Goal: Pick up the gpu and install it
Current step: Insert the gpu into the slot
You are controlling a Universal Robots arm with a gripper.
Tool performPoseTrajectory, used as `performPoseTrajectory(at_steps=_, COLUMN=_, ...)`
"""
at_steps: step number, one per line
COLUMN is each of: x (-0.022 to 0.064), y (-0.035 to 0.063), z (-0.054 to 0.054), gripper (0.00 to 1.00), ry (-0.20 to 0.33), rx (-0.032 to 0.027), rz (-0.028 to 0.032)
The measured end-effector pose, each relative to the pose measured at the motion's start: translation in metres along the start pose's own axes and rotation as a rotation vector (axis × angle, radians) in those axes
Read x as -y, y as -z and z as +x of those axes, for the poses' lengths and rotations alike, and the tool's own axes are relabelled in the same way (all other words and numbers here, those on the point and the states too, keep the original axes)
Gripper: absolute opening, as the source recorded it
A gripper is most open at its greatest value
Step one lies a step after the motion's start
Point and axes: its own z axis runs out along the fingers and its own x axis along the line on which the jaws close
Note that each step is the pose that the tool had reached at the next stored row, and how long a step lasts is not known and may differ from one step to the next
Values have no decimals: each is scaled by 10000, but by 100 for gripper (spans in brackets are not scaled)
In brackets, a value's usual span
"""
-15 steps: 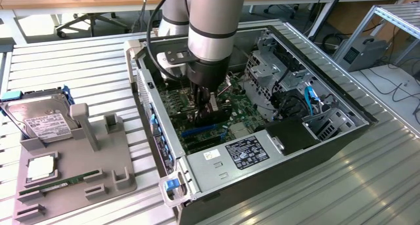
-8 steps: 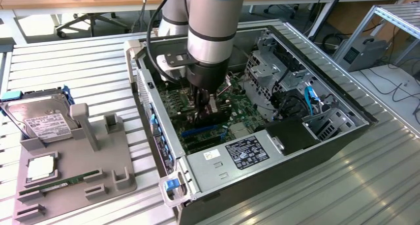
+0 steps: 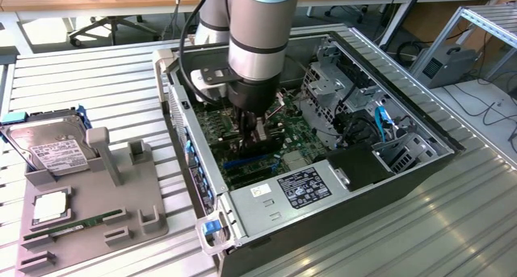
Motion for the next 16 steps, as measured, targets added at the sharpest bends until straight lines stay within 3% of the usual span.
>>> performPoseTrajectory(at_steps=16, x=-28, y=-10, z=2, gripper=27, ry=0, rx=1, rz=0)
